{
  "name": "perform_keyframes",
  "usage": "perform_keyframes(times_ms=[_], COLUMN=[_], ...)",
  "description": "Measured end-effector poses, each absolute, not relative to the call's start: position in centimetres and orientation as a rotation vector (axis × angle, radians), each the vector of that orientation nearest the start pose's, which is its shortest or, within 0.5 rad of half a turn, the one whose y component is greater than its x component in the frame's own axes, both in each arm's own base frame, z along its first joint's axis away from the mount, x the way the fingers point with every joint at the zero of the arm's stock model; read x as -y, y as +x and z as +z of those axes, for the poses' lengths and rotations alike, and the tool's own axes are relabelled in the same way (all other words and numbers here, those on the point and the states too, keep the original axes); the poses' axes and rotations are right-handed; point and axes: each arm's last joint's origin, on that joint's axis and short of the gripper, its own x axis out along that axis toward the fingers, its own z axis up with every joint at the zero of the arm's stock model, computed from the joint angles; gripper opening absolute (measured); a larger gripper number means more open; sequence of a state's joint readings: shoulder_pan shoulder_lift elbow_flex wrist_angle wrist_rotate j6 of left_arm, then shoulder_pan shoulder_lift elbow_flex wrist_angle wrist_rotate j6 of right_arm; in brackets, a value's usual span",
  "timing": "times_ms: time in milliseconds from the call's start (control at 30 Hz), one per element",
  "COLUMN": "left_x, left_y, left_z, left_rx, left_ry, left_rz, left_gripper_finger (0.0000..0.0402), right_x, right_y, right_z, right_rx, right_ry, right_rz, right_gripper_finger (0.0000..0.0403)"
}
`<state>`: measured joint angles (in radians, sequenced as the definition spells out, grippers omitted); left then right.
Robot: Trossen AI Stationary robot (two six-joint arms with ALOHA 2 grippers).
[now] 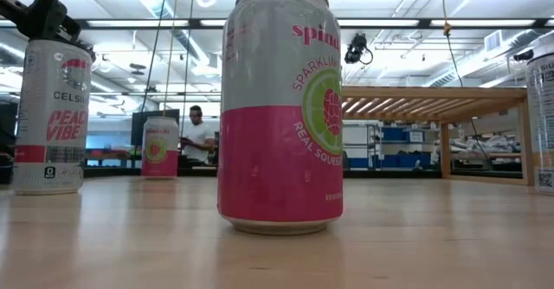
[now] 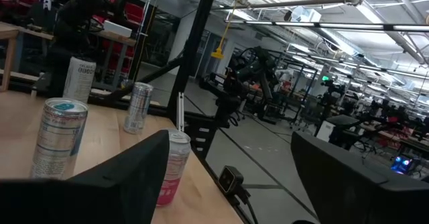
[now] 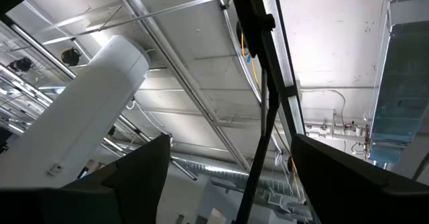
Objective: Place canned beverage on shelf
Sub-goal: Put the bottom white-yellow soda can on the shelf
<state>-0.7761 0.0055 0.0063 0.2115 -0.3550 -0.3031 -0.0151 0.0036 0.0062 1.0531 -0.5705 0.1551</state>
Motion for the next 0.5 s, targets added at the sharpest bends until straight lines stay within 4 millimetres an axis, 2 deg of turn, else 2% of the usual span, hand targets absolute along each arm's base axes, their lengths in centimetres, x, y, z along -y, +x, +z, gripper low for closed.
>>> perform_keyframes(times_ms=[500], left_x=[5.66], left_y=[7.44], left_z=[18.63], left_rx=[0.153], left_ry=[-0.319], left_rz=[-0.375], left_gripper_finger=[0.0316], right_x=[-1.49], right_y=[4.65], right_z=[24.52], right_rx=[0.978], right_ry=[-0.17], right_rz=[0.578], right_gripper_finger=[0.0321])
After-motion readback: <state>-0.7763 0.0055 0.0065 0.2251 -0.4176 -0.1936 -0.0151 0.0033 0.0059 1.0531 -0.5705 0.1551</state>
